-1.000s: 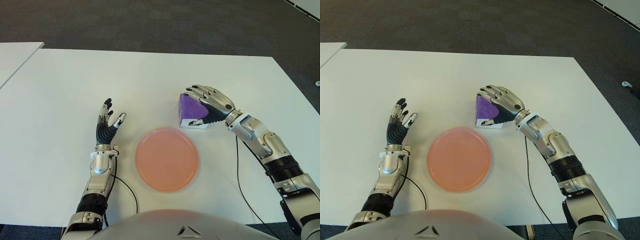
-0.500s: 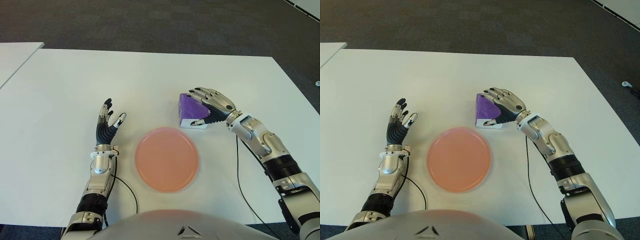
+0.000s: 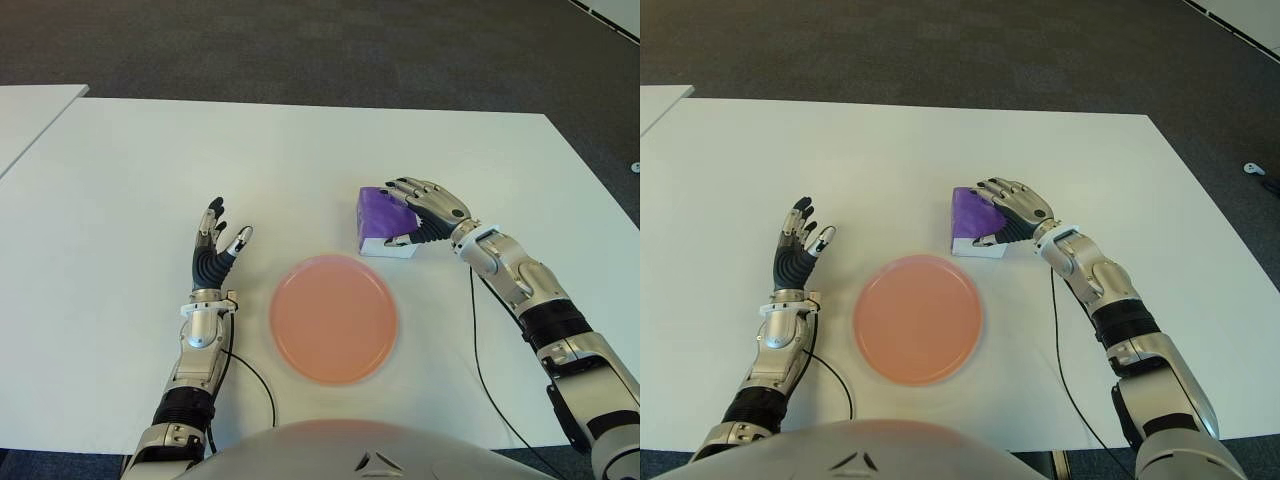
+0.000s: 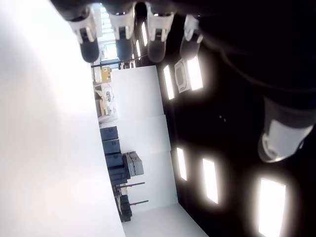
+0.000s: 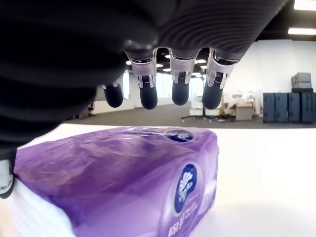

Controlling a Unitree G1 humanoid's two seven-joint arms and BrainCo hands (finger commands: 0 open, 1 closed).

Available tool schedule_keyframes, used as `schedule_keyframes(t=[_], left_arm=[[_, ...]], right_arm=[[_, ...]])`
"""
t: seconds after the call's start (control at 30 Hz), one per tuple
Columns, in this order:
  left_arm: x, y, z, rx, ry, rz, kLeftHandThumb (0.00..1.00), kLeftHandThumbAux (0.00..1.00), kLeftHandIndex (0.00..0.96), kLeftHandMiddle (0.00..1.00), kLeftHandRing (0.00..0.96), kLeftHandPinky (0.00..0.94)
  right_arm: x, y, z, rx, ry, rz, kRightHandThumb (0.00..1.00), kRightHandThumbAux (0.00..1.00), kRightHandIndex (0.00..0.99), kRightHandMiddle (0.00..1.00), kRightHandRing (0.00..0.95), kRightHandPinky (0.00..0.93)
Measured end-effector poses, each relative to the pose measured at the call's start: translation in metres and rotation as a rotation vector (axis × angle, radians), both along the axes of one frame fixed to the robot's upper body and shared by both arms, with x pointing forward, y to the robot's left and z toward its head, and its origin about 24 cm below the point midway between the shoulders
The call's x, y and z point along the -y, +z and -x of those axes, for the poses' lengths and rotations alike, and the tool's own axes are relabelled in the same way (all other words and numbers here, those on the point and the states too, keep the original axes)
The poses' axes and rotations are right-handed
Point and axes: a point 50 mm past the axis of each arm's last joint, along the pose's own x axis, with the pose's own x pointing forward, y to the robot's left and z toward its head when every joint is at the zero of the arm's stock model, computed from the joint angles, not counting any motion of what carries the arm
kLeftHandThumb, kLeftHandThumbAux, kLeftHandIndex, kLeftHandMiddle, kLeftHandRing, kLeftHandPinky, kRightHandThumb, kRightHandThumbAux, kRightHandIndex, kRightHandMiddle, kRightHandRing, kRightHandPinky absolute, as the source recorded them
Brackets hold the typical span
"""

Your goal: Put the tissue paper into the plate.

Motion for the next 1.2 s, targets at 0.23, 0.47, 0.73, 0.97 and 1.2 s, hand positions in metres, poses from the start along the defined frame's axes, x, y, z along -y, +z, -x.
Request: schedule_keyframes(t=[0.23,0.47,0.73,0.97,1.2], left_arm=[[0.0,0.0,0.0,0.001,-0.001,0.0,0.0,0.505,0.0,0.0,0.0,0.0],[0.0,0.0,0.0,-0.001,-0.001,-0.001,0.0,0.514,0.0,0.0,0.0,0.0],[0.0,0.0,0.0,-0.005,0.0,-0.001,0.0,0.511,0.0,0.0,0.0,0.0],[0.0,0.0,0.0,-0.004,0.001,0.0,0.0,0.509,0.0,0.0,0.0,0.0],[-0.001,0.0,0.0,-0.003,0.001,0.001,0.0,0.506,0.0,0.0,0.0,0.0]], right_arm=[[0.011,-0.005,-0.015,-0.01,-0.057,0.019,0.242,0.425,0.0,0.0,0.0,0.0],[0.019,-0.011,-0.021,-0.028,-0.091,0.033,0.246,0.426,0.0,0.0,0.0,0.0],[0.02,-0.02,-0.023,-0.044,-0.1,0.029,0.253,0.433,0.0,0.0,0.0,0.0],[0.017,-0.026,-0.024,-0.054,-0.097,0.036,0.248,0.448,0.0,0.0,0.0,0.0],[0.013,-0.029,-0.023,-0.061,-0.077,0.048,0.246,0.46,0.0,0.0,0.0,0.0]])
